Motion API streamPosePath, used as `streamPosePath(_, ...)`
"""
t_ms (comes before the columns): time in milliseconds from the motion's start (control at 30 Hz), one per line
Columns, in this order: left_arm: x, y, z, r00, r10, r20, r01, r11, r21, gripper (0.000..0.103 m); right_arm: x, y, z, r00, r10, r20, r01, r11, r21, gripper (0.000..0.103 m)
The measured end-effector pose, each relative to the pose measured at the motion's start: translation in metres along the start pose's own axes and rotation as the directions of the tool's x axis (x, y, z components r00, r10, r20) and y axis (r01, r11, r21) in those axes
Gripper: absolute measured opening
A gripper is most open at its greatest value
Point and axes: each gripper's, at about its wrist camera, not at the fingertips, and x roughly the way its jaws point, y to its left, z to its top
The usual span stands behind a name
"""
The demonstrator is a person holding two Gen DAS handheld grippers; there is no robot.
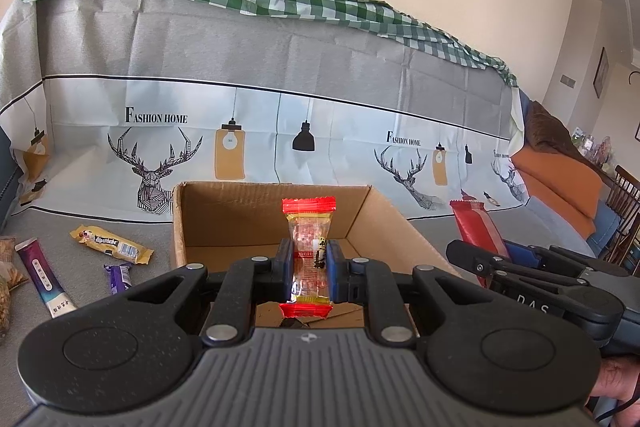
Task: Organize snacks
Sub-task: 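Hold the red bar and the candy above the box opening, then open the right gripper to drop the red bar while left drops the candy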
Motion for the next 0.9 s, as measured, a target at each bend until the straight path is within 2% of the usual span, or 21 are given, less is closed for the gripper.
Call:
streamPosePath(467,0.0001,-0.0008,0.0005,1.000,-0.010,-0.002,0.010,1.000,-0.002,0.018,0.0010,0.0004,-0.0004,1.000,0.003,0.000,-0.003,1.000,-0.007,0.050)
streamPosePath(533,0.0025,-0.0011,0.0002,1.000,-0.020,-0.021,0.020,1.000,-0.008,0.021,0.0015,0.0009,-0.0005,1.000,0.003,-0.005,-0.003,1.000,-0.008,0.053)
streamPosePath(567,0.0038,-0.0014,-0.0003,0.999,-0.024,-0.032,0.023,1.000,-0.014,0.027,0.0019,0.0012,-0.0006,1.000,-0.001,-0.008,0.001,1.000,-0.010,0.058)
streamPosePath(600,0.0049,-0.0009,-0.0008,0.999,-0.025,-0.039,0.025,1.000,-0.020,0.031,0.0029,0.0011,-0.0001,1.000,-0.002,-0.011,0.002,1.000,-0.014,0.068)
streamPosePath(667,0.0043,-0.0007,-0.0013,0.999,-0.027,-0.039,0.026,0.999,-0.022,0.035,0.0026,0.0016,0.0000,1.000,-0.009,-0.006,0.009,1.000,-0.017,0.074)
streamPosePath(900,0.0004,0.0022,-0.0001,0.999,-0.023,-0.034,0.022,0.999,-0.023,0.036,0.0041,0.0022,0.0002,1.000,-0.012,-0.006,0.012,1.000,-0.019,0.075)
